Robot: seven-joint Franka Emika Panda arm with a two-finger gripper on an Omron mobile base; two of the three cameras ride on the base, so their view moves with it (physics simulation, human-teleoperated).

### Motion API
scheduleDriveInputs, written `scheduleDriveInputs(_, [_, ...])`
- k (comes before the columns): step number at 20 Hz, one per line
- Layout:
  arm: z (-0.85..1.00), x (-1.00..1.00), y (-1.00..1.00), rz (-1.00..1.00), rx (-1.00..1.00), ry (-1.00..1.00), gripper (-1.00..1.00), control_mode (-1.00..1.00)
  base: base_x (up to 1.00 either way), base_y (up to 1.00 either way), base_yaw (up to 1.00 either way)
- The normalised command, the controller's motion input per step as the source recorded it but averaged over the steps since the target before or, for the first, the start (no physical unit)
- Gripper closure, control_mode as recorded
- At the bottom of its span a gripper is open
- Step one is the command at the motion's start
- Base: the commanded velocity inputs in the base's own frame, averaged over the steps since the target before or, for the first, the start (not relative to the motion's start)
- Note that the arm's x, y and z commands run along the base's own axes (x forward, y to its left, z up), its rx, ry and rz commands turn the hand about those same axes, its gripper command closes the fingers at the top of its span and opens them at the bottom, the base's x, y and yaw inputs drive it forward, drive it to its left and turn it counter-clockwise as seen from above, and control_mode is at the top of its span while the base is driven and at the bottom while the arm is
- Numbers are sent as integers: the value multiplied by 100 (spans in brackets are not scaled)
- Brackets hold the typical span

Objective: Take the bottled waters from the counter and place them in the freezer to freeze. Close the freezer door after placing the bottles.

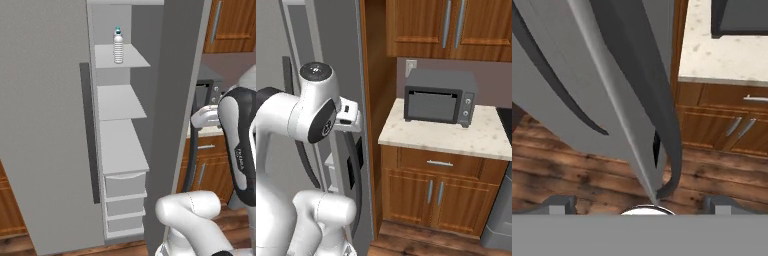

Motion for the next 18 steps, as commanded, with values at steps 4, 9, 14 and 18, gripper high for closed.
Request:
scheduleDriveInputs(4, [-7, 67, -34, 0, 2, 0, -100, -100, 0, 0, 0])
scheduleDriveInputs(9, [-1, 33, -36, 9, 4, 0, -100, -100, 0, 0, 0])
scheduleDriveInputs(14, [-1, 27, 0, 20, 4, -2, -100, -100, 0, 0, 0])
scheduleDriveInputs(18, [-15, 6, 0, 19, 8, 0, -100, -100, 0, 0, 0])
